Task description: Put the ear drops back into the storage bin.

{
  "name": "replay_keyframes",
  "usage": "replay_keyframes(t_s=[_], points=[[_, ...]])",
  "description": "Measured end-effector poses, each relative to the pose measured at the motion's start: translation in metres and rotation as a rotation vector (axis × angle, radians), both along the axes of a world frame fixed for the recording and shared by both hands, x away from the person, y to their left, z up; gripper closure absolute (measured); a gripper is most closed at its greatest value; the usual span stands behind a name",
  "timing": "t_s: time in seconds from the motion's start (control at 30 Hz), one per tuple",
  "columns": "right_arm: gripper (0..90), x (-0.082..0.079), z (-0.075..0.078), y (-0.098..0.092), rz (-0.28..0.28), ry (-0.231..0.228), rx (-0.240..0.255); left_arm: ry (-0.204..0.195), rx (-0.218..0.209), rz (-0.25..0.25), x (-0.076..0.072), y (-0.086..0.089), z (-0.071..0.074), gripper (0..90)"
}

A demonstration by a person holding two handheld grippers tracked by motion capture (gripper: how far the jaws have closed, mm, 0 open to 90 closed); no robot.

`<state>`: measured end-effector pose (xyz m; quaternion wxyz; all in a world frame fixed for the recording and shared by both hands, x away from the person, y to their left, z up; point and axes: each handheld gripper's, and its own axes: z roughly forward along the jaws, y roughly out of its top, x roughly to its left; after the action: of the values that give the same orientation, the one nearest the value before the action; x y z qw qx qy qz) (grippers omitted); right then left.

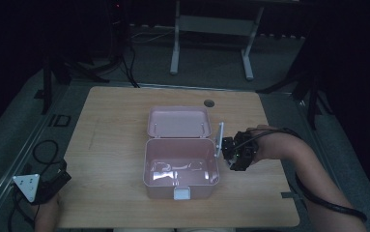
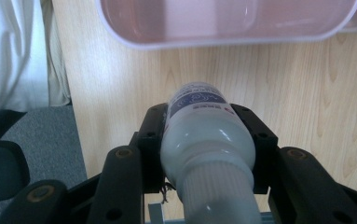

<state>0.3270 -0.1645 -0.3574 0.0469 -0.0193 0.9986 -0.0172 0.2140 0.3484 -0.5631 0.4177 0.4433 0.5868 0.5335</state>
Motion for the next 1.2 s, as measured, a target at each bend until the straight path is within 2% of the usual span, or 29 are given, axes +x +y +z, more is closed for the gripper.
replay_keyframes(t_s=[0.37,0.63,0.77,0.97,1.2], points=[[59.6,0.001,0.008,0.028,0.043,0.003,0.032,0.0,0.0,0.0,0.0,0.0,0.0,0.4],[59.5,0.006,0.002,0.047,0.058,0.006,0.051,-0.001,0.0,-0.002,0.0,0.0,0.0,0.4],[59.6,0.01,-0.007,0.055,0.064,0.016,0.058,-0.003,-0.002,-0.001,0.0,0.0,0.0,0.4],[59.5,0.012,-0.029,0.063,0.072,0.038,0.049,-0.001,0.0,-0.003,0.0,0.0,0.0,0.4],[59.5,0.012,-0.05,0.07,0.085,0.068,0.019,0.0,-0.001,-0.002,0.0,0.0,0.0,0.4]])
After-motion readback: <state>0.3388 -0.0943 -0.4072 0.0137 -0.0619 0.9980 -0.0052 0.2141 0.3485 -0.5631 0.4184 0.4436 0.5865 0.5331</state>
